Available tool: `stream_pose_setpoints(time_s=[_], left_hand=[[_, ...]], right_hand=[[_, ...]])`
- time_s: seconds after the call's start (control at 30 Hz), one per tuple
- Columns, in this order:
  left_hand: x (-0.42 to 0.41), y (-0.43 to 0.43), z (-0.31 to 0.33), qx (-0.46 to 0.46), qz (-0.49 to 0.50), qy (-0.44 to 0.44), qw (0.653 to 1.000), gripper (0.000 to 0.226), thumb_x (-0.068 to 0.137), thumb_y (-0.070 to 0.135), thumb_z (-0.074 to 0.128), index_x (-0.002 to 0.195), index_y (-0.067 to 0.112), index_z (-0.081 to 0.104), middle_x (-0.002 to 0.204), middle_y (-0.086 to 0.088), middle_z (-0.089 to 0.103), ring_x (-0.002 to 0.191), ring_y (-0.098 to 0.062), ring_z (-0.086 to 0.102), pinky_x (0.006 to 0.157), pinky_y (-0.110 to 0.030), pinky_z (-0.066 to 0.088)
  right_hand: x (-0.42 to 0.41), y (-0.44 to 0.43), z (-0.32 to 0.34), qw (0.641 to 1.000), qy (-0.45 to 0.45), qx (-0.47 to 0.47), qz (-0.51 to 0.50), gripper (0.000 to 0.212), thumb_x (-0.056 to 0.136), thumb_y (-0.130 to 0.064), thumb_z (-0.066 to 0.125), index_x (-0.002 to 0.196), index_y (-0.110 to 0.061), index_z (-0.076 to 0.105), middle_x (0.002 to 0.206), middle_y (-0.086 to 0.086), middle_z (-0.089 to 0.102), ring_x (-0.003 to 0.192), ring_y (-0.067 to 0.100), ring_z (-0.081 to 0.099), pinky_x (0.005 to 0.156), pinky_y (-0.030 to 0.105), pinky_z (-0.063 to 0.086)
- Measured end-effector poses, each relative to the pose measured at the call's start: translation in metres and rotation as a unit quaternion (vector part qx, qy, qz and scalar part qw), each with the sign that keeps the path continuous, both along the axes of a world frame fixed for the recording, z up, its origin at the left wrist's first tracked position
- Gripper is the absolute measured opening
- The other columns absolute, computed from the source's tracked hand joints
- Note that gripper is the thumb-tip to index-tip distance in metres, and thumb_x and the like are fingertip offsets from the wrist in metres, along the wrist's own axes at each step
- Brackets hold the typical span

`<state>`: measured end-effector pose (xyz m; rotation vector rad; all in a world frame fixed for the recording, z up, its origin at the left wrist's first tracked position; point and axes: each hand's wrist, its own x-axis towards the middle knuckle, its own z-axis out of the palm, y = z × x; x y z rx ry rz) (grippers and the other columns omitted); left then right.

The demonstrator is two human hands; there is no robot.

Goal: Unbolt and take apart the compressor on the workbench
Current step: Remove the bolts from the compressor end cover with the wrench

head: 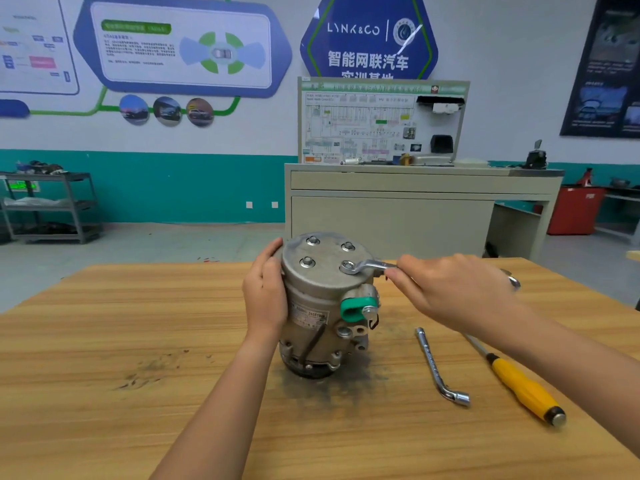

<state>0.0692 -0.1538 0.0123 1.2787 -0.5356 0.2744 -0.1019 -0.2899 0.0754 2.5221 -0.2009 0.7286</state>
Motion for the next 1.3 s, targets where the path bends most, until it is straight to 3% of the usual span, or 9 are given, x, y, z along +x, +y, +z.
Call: stream_pose_setpoints(time_s=[0.17, 0.27, 0.4, 0.5, 0.57, 0.63, 0.73, 0.83, 1.3], left_hand=[[0.015, -0.003, 0.009, -0.006, -0.036, 0.041, 0.998, 0.032, 0.096, 0.008, 0.033, 0.106, 0.020, 0.061, 0.099, 0.006, 0.063, 0.092, 0.000, 0.058, 0.078, -0.018, 0.049], [0.017, -0.003, 0.007, 0.001, -0.029, 0.028, 0.999, 0.032, 0.096, 0.008, 0.034, 0.103, 0.021, 0.062, 0.096, 0.014, 0.062, 0.087, 0.006, 0.058, 0.071, -0.010, 0.048], [0.014, -0.008, 0.012, 0.037, -0.016, -0.001, 0.999, 0.035, 0.096, 0.005, 0.033, 0.118, 0.008, 0.060, 0.098, 0.009, 0.060, 0.091, 0.002, 0.057, 0.076, -0.011, 0.047], [0.007, -0.009, 0.011, 0.017, -0.017, 0.016, 1.000, 0.035, 0.096, 0.008, 0.034, 0.119, 0.011, 0.060, 0.104, 0.004, 0.061, 0.098, -0.007, 0.057, 0.084, -0.020, 0.049], [0.003, -0.006, 0.005, -0.009, -0.008, 0.029, 1.000, 0.034, 0.096, 0.010, 0.035, 0.120, 0.013, 0.059, 0.108, 0.004, 0.062, 0.103, -0.009, 0.058, 0.086, -0.022, 0.049], [0.000, -0.002, -0.002, -0.041, 0.007, 0.039, 0.998, 0.033, 0.092, 0.019, 0.039, 0.118, 0.017, 0.060, 0.107, 0.007, 0.062, 0.104, -0.006, 0.058, 0.086, -0.023, 0.049], [-0.005, 0.003, -0.009, -0.088, 0.045, 0.046, 0.994, 0.040, 0.079, 0.030, 0.036, 0.111, 0.022, 0.060, 0.100, 0.019, 0.060, 0.091, 0.014, 0.056, 0.072, -0.005, 0.044], [-0.009, 0.006, -0.016, -0.117, 0.076, 0.059, 0.988, 0.035, 0.081, 0.027, 0.038, 0.109, 0.023, 0.059, 0.102, 0.015, 0.061, 0.097, 0.004, 0.056, 0.079, -0.008, 0.043], [-0.024, 0.003, -0.025, -0.115, 0.081, 0.040, 0.989, 0.039, 0.083, 0.036, 0.036, 0.120, 0.028, 0.048, 0.116, 0.015, 0.051, 0.107, 0.007, 0.045, 0.081, 0.004, 0.032]], right_hand=[[0.023, -0.031, -0.001, 0.989, -0.047, -0.068, 0.127, 0.028, 0.088, -0.022, 0.045, 0.078, -0.008, 0.066, 0.051, 0.004, 0.051, 0.037, 0.021, 0.046, 0.038, 0.023, 0.032], [0.047, -0.046, 0.006, 0.989, -0.039, -0.098, 0.105, 0.017, 0.083, -0.008, 0.063, 0.099, -0.002, 0.065, 0.081, 0.015, 0.065, 0.069, 0.030, 0.063, 0.076, 0.046, 0.050], [0.075, -0.045, 0.023, 0.994, 0.015, -0.102, 0.036, 0.028, 0.099, -0.013, 0.037, 0.124, -0.006, 0.047, 0.125, 0.013, 0.054, 0.119, 0.028, 0.047, 0.111, 0.045, 0.017], [0.069, -0.039, 0.031, 0.993, -0.094, -0.050, 0.042, 0.014, 0.092, -0.002, 0.049, 0.098, 0.005, 0.059, 0.084, 0.021, 0.064, 0.081, 0.036, 0.063, 0.088, 0.048, 0.047], [0.049, -0.038, 0.037, 0.954, -0.245, 0.153, 0.076, 0.020, 0.097, -0.010, 0.043, 0.101, 0.005, 0.056, 0.069, 0.021, 0.062, 0.066, 0.037, 0.060, 0.066, 0.048, 0.052], [0.027, -0.035, 0.035, 0.916, -0.239, 0.309, 0.087, 0.027, 0.100, -0.020, 0.032, 0.115, -0.004, 0.048, 0.065, 0.014, 0.059, 0.062, 0.033, 0.058, 0.057, 0.042, 0.047], [-0.001, -0.019, 0.018, 0.966, -0.103, 0.227, 0.062, 0.026, 0.098, -0.024, 0.034, 0.121, -0.015, 0.045, 0.052, -0.001, 0.046, 0.042, 0.016, 0.044, 0.038, 0.027, 0.030], [-0.014, -0.001, -0.008, 0.985, 0.003, 0.170, 0.011, 0.034, 0.099, -0.031, 0.029, 0.132, -0.032, 0.029, 0.062, -0.004, 0.049, 0.053, 0.015, 0.049, 0.045, 0.028, 0.039], [-0.010, 0.022, -0.006, 0.988, -0.007, 0.136, -0.067, 0.061, 0.093, -0.011, 0.035, 0.140, -0.042, 0.014, 0.059, -0.005, 0.034, 0.050, 0.013, 0.032, 0.041, 0.027, 0.025]])
